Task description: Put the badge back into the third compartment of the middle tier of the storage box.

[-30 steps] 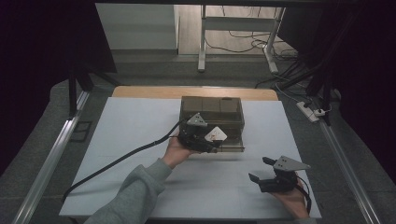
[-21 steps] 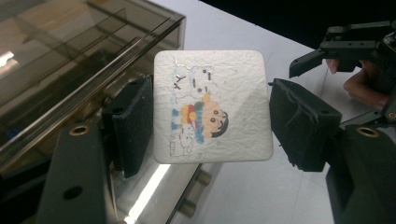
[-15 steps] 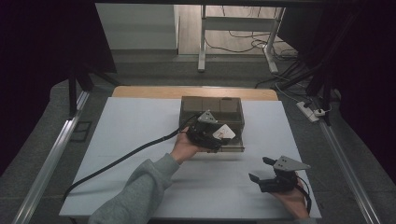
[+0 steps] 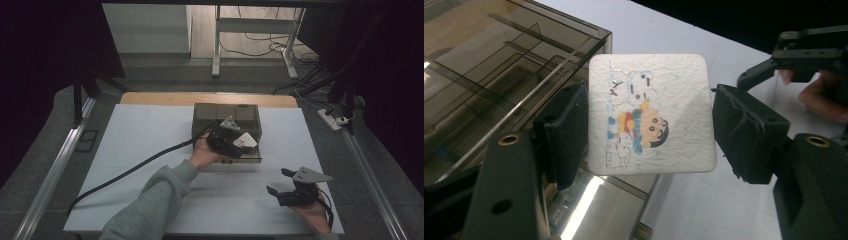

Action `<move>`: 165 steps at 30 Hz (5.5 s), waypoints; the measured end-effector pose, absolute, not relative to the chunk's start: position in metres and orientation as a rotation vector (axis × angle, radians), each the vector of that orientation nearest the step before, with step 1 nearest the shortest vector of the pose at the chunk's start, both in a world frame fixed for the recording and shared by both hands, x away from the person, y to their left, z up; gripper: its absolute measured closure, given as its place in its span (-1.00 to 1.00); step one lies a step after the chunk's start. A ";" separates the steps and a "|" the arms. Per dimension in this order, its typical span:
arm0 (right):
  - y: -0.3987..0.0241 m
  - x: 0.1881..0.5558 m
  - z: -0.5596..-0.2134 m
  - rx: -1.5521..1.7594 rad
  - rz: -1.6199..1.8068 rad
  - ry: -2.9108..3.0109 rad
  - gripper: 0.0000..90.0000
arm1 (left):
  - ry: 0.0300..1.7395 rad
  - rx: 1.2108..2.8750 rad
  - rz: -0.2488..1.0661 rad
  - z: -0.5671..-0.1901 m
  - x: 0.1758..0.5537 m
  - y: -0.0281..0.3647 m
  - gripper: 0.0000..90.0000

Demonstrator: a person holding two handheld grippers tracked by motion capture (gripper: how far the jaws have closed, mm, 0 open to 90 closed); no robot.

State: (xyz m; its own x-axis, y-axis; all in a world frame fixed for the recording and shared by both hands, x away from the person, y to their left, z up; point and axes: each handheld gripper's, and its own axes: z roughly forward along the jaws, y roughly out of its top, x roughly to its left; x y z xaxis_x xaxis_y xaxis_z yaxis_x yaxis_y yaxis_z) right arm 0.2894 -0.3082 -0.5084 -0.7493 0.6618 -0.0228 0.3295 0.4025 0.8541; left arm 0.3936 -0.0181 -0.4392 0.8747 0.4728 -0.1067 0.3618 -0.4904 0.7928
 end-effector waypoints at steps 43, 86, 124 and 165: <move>-0.308 0.290 -0.509 0.851 1.252 2.324 -0.70 | 0.472 2.277 0.079 -0.461 0.418 -0.041 -0.27; -0.308 0.290 -0.510 0.856 1.252 2.320 -0.70 | 0.496 2.393 0.147 -0.462 0.407 -0.021 0.98; -0.309 0.289 -0.510 0.858 1.258 2.315 -0.69 | 0.554 2.298 0.174 -0.452 0.393 0.002 0.98; -0.313 0.285 -0.510 0.866 1.254 2.309 -0.69 | 0.958 2.064 0.359 -0.497 0.244 0.213 -0.38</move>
